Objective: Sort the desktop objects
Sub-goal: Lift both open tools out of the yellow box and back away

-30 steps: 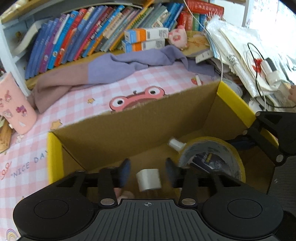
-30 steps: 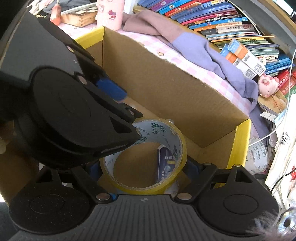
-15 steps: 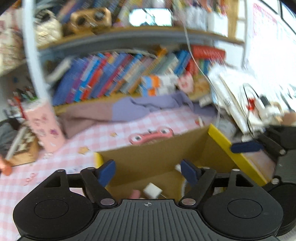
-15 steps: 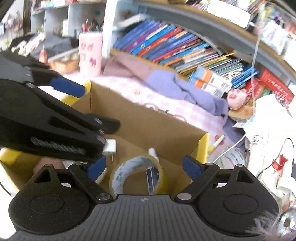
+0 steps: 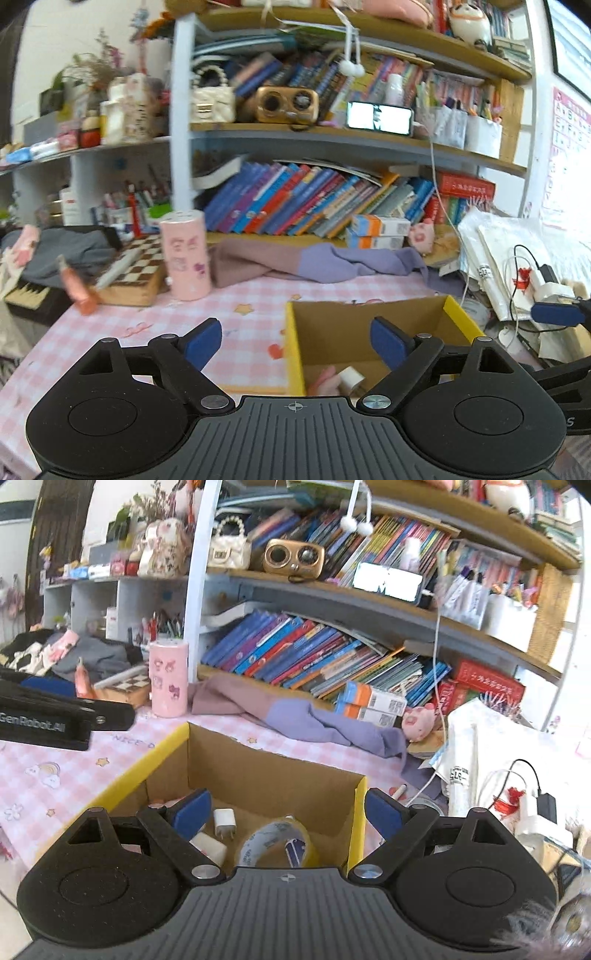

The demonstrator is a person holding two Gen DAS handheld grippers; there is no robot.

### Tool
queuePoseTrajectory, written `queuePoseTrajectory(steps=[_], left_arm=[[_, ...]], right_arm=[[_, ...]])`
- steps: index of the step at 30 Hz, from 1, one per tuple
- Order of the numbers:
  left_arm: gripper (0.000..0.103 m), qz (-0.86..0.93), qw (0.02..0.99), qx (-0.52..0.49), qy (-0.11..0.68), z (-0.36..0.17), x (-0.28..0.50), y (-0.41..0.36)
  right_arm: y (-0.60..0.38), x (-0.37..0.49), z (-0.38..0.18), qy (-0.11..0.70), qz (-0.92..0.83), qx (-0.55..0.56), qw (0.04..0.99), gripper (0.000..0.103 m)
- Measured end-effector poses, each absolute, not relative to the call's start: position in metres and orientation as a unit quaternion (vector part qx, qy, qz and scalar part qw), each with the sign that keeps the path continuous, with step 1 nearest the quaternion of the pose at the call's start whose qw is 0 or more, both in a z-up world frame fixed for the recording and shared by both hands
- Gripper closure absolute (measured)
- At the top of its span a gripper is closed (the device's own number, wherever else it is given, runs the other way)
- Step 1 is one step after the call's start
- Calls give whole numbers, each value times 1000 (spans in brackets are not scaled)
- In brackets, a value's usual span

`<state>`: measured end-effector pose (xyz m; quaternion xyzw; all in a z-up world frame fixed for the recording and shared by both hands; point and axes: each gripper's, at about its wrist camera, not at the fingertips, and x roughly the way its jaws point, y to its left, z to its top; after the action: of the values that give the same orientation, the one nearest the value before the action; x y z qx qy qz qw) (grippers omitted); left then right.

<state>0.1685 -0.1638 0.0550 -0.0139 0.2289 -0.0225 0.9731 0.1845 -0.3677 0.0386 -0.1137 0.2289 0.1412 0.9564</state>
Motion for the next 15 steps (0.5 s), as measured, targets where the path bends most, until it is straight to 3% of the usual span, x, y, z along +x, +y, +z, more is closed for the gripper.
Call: queuePoseTrajectory(steps=[15], left_arm=[[10, 25, 972, -37, 232, 39, 95, -109]], right_arm=[[-346, 111, 34, 215, 76, -74, 971, 13]])
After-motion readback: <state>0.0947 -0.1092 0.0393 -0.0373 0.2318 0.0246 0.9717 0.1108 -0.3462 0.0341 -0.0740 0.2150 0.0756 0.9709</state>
